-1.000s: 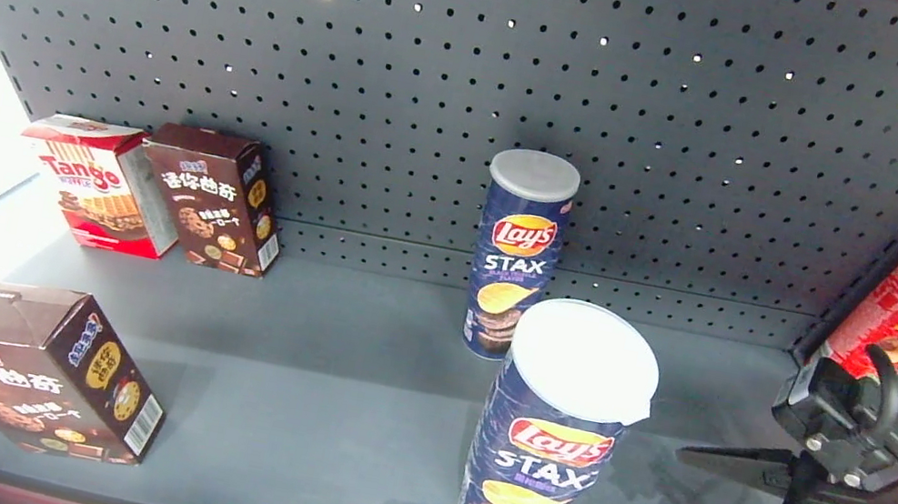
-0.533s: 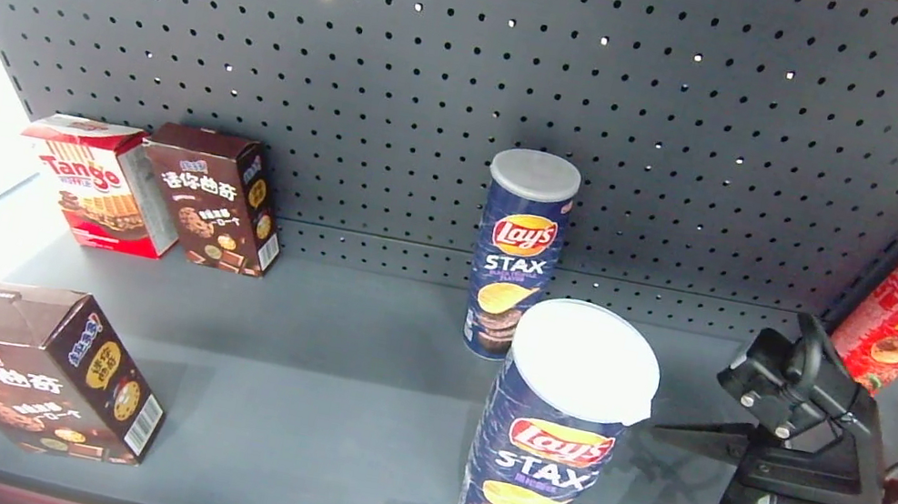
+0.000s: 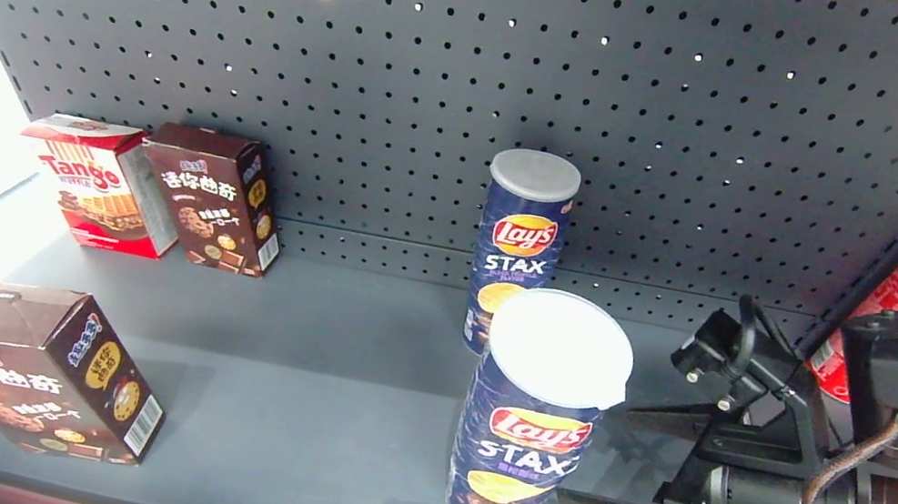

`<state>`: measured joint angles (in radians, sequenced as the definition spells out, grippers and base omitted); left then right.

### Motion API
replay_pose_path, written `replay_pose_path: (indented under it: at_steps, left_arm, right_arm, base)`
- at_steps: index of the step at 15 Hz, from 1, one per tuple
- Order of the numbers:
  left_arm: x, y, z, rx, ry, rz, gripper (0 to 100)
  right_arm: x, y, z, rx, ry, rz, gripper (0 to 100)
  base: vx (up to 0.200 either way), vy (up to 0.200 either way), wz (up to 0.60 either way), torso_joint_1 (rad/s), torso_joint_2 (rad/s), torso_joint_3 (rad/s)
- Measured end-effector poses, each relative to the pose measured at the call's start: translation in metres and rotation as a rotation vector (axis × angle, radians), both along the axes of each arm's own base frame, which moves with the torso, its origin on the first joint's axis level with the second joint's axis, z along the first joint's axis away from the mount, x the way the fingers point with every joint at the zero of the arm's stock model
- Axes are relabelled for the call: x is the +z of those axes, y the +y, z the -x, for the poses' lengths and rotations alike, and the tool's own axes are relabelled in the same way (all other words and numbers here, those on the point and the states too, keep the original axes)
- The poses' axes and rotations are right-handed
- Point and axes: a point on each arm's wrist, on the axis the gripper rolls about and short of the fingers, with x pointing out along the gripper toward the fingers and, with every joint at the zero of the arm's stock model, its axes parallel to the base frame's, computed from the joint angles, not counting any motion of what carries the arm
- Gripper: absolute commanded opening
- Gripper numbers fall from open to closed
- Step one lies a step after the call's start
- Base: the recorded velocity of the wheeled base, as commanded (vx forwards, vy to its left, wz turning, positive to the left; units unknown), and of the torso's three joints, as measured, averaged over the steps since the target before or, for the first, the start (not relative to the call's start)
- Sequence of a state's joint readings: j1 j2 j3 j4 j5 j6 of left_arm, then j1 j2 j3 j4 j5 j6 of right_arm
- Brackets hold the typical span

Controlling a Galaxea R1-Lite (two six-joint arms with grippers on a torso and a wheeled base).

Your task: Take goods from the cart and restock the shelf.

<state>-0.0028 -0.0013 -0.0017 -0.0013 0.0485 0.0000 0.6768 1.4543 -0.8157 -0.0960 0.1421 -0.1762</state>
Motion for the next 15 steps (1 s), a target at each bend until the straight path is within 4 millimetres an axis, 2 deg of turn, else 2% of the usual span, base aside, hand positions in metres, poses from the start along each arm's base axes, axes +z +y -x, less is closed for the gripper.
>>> replay_pose_path:
  at_steps: [6, 15]
  left_arm:
    - [0.0, 0.0, 0.0, 0.0, 0.0, 0.0, 100]
    - [0.0, 0.0, 0.0, 0.001, 0.0, 0.001, 100]
  right_arm:
    - [-0.001, -0.005, -0.004, -0.027, 0.002, 0.001, 100]
    - [0.0, 0.006, -0.008, -0.003, 0.003, 0.003, 100]
  base:
    - [0.0, 0.0, 0.0, 0.0, 0.0, 0.0]
    - [0.0, 0.0, 0.0, 0.0, 0.0, 0.0]
